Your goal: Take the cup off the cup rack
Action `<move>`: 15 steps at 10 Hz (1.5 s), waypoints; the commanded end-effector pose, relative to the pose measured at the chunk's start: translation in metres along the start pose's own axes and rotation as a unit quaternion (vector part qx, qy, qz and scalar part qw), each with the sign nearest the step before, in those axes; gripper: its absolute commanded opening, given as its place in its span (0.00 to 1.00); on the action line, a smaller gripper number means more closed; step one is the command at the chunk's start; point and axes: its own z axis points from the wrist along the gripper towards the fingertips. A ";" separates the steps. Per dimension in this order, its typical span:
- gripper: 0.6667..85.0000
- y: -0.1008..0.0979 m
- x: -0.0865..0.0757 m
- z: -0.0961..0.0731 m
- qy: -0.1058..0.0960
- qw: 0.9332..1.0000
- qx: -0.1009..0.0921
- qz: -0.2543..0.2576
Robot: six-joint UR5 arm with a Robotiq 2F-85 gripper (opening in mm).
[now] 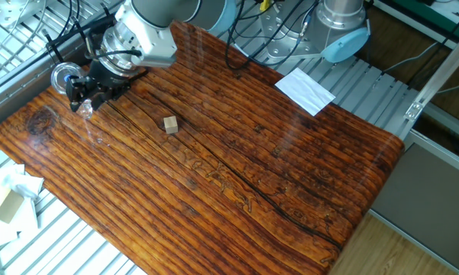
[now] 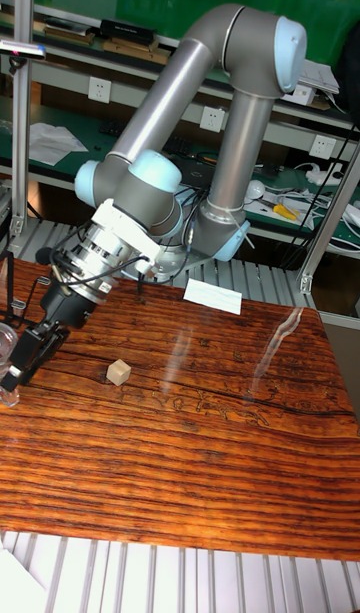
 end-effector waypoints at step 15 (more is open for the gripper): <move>0.53 -0.023 0.002 -0.002 0.042 0.997 0.043 -0.042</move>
